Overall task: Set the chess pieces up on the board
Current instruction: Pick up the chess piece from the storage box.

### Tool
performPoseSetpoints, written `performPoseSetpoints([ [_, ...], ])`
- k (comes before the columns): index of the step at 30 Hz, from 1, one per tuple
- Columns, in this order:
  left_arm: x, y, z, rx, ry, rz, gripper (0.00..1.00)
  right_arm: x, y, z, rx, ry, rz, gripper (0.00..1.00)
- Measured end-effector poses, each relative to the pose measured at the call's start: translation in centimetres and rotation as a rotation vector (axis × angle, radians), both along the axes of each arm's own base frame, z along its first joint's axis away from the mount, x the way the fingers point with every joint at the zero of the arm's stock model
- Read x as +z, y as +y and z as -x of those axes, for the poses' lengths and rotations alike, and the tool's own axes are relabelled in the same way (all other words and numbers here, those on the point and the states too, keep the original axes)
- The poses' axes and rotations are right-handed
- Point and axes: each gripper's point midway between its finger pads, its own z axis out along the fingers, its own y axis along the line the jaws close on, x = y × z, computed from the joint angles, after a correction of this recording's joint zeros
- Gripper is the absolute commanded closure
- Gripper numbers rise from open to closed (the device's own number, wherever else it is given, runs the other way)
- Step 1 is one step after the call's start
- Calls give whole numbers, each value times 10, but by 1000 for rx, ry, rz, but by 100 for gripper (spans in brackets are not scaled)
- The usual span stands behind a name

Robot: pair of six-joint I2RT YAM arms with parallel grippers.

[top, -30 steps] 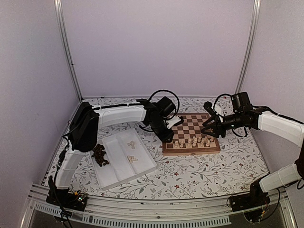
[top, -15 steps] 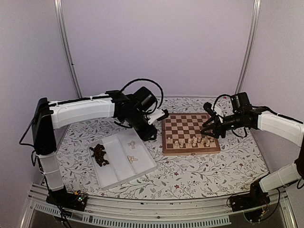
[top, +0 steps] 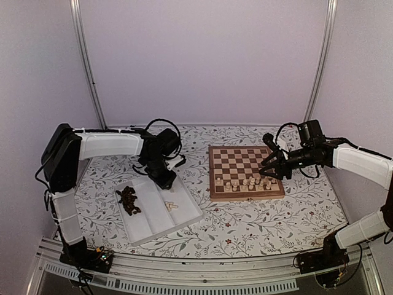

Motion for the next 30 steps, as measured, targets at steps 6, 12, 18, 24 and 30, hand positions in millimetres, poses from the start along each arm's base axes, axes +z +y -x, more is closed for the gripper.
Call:
performPoseSetpoints([
  [6, -13, 3, -19, 58, -5, -25, 71, 0, 0, 1, 2, 2, -1, 53],
  [12, -19, 0, -25, 62, -5, -35, 73, 0, 0, 1, 4, 0, 0, 54],
  [18, -27, 1, -26, 58, 1, -52, 69, 0, 0, 1, 4, 0, 0, 54],
  [24, -27, 2, -28, 54, -5, -58, 60, 0, 0, 1, 4, 0, 0, 54],
  [30, -22, 4, -30, 48, -15, -55, 65, 0, 0, 1, 4, 0, 0, 54],
])
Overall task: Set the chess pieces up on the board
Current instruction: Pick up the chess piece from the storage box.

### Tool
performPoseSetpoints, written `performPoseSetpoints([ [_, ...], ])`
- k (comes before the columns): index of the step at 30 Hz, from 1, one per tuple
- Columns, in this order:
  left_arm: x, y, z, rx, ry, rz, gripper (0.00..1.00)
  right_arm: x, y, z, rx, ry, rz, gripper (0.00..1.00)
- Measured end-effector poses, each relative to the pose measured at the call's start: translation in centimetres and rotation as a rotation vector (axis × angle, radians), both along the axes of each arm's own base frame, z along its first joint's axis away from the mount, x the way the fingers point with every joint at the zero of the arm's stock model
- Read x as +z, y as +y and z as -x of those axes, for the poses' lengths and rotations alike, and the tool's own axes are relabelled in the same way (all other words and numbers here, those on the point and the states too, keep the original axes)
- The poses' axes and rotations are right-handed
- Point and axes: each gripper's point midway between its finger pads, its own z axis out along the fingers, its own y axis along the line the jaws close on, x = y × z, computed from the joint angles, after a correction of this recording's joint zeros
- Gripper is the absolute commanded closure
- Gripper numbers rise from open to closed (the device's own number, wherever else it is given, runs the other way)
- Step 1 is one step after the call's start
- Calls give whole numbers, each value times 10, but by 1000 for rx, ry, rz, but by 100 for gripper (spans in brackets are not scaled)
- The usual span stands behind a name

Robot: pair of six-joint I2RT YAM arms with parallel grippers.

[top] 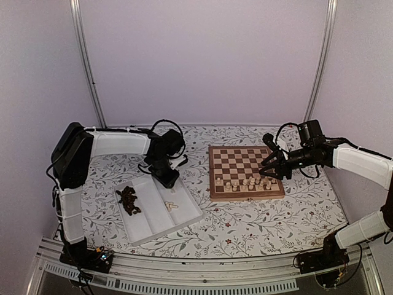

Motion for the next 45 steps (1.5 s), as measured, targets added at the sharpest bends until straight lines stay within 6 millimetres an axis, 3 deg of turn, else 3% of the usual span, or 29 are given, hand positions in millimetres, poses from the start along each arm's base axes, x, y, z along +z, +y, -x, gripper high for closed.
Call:
performPoseSetpoints([
  [5, 5, 2, 3, -7, 7, 20, 69, 0, 0, 0, 0, 0, 0, 54],
  [12, 31, -17, 46, -170, 46, 126, 66, 0, 0, 0, 1, 1, -1, 54],
  [17, 20, -30, 84, -294, 110, 128, 65, -1, 0, 0, 2, 5, 0, 54],
  [21, 9, -36, 95, -353, 132, 102, 65, -3, 0, 1, 5, 10, 1, 54],
  [28, -12, -29, 99, -375, 160, 30, 68, -3, 1, 1, 6, 11, 1, 54],
  [41, -20, -28, 97, -399, 163, -11, 92, -3, 1, 2, 8, 14, 0, 54],
  [45, -19, -34, 94, -398, 163, -9, 95, -3, 1, 2, 9, 14, -2, 54],
])
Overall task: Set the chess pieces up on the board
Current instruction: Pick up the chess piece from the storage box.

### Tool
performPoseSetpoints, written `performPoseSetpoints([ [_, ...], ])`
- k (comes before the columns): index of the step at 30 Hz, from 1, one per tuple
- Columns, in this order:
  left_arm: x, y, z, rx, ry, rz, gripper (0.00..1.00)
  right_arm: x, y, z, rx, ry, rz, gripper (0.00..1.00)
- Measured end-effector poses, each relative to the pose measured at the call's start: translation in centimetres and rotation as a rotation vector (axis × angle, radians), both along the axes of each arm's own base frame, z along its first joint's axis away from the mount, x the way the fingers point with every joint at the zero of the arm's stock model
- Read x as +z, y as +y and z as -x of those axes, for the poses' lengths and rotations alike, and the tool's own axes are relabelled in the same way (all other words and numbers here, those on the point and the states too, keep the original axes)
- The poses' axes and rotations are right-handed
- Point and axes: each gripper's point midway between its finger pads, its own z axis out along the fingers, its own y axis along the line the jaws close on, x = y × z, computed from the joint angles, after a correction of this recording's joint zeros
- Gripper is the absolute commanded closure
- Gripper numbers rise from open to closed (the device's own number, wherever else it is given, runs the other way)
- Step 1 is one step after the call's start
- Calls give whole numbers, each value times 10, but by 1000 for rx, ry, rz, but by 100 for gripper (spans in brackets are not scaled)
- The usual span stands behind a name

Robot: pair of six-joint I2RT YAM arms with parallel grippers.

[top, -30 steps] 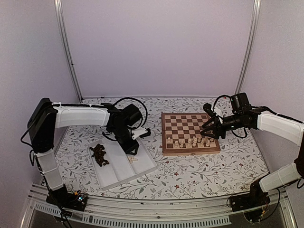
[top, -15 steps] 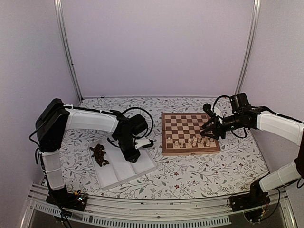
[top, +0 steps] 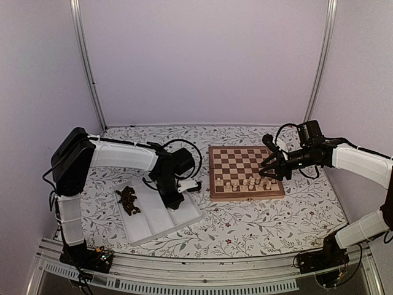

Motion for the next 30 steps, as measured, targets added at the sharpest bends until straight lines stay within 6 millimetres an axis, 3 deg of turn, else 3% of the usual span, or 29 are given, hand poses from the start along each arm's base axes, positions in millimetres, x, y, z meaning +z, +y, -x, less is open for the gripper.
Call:
performPoseSetpoints([
  [6, 14, -8, 2, 8, -10, 71, 95, 3, 3, 3, 19, 8, -21, 57],
  [11, 72, -24, 8, 1, -61, 305, 95, 11, 16, 15, 82, 23, -40, 60],
  [15, 105, -38, 12, -25, -85, 485, 94, 30, 48, 26, 197, -12, -48, 61],
  [22, 110, -45, 30, -51, -33, 675, 90, 45, 110, 41, 363, -12, -44, 61],
  [25, 125, -47, 34, -58, 33, 801, 89, 45, 132, 52, 436, -21, -20, 60],
  [27, 138, -51, 36, -78, 72, 878, 89, 40, 148, 71, 511, -18, -1, 58],
  [30, 152, -54, 45, -120, 140, 956, 89, 47, 164, 89, 606, -54, 11, 56],
])
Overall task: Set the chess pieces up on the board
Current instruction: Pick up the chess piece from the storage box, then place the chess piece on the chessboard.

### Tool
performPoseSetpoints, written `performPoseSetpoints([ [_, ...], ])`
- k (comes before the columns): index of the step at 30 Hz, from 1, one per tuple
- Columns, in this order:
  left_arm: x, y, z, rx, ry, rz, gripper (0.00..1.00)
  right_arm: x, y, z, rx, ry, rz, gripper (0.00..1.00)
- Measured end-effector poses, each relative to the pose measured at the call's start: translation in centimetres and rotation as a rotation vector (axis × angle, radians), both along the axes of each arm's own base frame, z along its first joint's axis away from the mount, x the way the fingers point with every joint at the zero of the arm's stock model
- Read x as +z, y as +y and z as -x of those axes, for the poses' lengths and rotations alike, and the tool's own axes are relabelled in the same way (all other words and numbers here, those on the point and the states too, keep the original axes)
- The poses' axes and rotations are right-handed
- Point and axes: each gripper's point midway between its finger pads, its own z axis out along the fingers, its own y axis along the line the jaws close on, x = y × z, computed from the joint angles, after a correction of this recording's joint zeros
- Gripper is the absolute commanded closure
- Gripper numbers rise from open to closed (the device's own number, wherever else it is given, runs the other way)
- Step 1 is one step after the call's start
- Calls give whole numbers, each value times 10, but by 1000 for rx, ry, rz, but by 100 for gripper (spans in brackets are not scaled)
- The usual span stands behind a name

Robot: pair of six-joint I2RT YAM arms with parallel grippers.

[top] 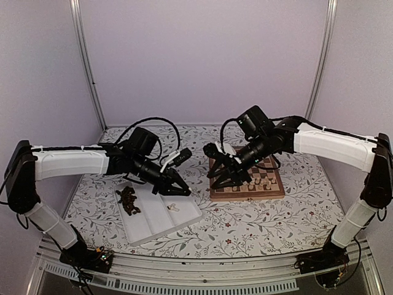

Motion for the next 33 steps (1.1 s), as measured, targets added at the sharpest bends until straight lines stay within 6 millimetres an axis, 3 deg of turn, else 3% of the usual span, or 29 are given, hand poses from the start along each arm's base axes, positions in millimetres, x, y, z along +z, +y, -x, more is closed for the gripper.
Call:
performPoseSetpoints([
  [6, 12, -3, 21, -110, 77, 75, 89, 20, 31, 15, 120, -93, -31, 55],
  [11, 20, -3, 34, -180, 138, 126, 88, 8, 45, 27, 178, -138, 5, 54],
  [18, 24, -4, 42, -233, 196, 159, 89, -9, 53, 44, 234, -146, 51, 55],
  [33, 26, -4, 43, -232, 252, 164, 90, -8, 58, 42, 204, -152, 52, 74],
])
